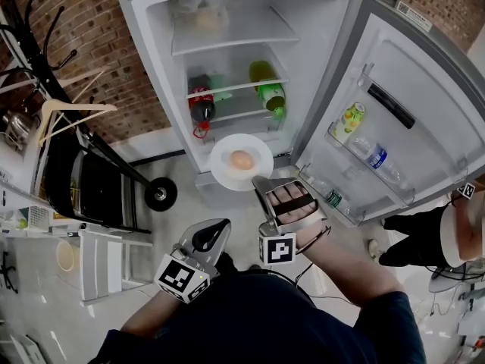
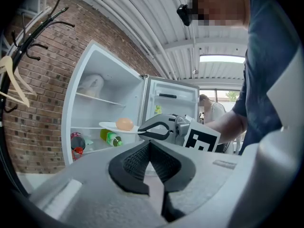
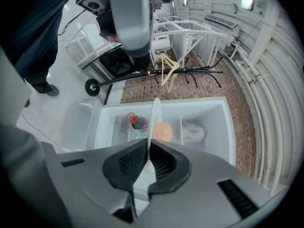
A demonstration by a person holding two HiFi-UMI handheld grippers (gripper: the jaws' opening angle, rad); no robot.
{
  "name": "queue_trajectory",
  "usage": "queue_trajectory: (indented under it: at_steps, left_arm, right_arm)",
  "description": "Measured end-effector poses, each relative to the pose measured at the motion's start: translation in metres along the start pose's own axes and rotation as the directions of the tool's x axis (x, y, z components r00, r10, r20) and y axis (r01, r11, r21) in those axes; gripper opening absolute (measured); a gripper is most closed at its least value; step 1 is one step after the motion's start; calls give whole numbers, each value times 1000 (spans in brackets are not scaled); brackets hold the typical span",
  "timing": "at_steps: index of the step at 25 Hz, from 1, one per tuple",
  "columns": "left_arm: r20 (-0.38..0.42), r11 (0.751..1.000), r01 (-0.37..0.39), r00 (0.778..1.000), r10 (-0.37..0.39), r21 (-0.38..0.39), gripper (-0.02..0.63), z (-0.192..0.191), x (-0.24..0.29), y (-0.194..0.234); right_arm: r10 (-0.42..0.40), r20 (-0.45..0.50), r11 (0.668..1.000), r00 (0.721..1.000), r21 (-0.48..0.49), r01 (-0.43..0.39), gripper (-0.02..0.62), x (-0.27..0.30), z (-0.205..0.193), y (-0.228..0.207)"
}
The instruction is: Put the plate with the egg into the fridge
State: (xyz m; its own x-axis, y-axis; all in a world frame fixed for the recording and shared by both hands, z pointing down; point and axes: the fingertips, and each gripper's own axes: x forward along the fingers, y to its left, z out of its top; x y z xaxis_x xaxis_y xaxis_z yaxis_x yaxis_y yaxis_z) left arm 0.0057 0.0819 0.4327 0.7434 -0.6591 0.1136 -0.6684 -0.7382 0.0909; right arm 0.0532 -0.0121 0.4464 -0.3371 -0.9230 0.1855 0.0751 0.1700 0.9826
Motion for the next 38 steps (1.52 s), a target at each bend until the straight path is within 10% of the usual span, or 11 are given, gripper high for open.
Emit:
queue_trajectory:
  at_steps: [27, 38]
  left_arm:
    - [12, 983, 184, 983, -184, 13, 5, 47, 87, 182]
    - [18, 992, 128, 992, -127, -25, 5, 48, 115, 209]
  right_arm:
    - [70, -171, 998, 983, 7, -69, 20, 216, -33, -22]
    - [126, -167, 992, 978, -6, -129, 20, 276, -60, -10]
